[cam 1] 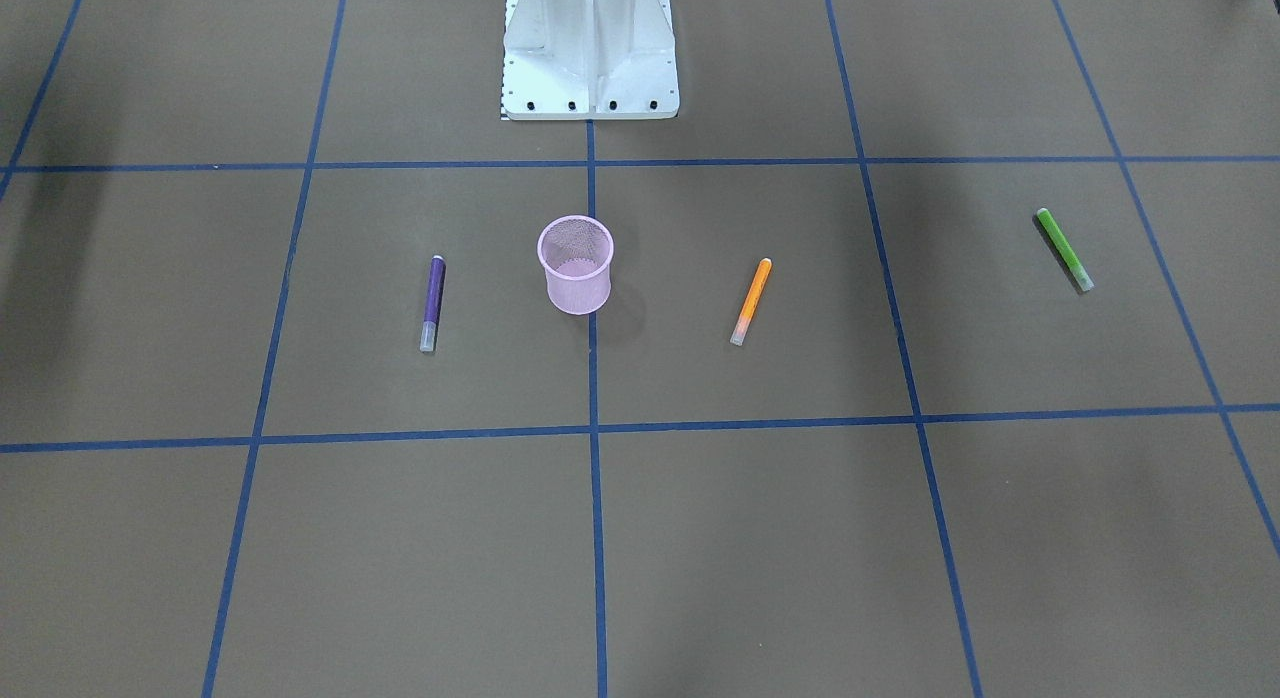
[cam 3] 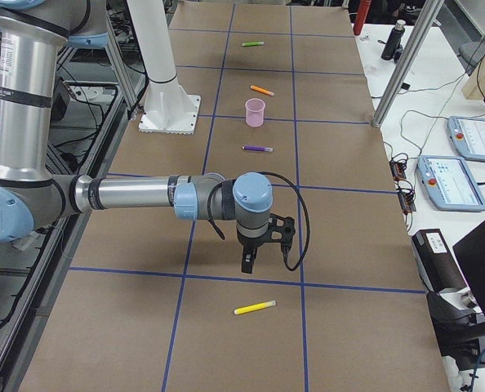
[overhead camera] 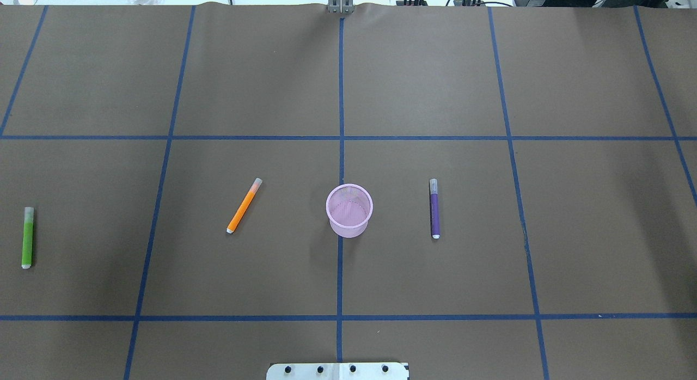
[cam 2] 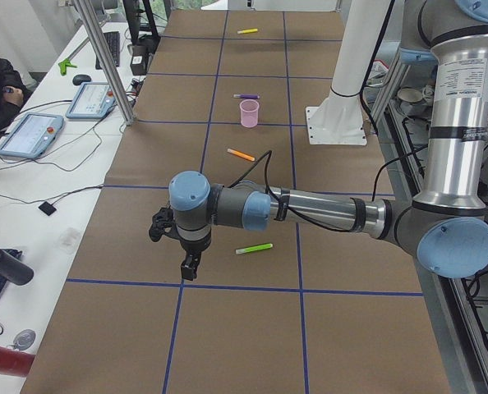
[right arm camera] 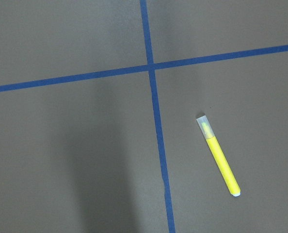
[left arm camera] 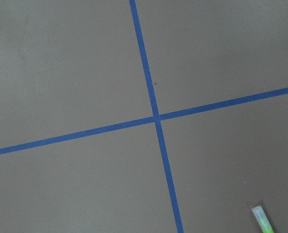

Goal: Collect pens into pen holder

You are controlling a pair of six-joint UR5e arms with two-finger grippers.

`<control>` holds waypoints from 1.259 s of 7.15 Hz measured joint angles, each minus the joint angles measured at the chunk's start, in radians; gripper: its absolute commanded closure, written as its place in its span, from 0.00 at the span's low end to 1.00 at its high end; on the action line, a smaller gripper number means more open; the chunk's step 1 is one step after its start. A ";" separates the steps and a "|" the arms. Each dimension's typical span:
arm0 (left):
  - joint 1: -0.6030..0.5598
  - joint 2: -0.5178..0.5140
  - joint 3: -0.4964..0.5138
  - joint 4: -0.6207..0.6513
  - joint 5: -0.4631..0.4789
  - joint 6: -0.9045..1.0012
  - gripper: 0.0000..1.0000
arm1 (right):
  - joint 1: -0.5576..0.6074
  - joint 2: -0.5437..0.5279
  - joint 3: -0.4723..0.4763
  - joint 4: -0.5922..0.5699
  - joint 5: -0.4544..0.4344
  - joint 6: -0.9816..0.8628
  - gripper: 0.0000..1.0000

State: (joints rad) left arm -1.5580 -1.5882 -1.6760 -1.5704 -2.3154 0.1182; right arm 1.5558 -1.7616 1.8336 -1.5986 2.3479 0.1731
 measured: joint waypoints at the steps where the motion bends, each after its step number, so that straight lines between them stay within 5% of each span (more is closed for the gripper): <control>1: 0.001 0.000 0.000 0.000 -0.001 0.000 0.00 | 0.000 -0.003 -0.001 0.000 0.000 -0.003 0.00; 9: 0.060 -0.014 -0.061 -0.017 -0.027 -0.002 0.00 | -0.002 -0.010 -0.003 0.064 0.009 -0.004 0.00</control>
State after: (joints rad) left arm -1.4978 -1.6019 -1.7372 -1.5869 -2.3423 0.1159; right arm 1.5543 -1.7712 1.8301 -1.5349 2.3564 0.1690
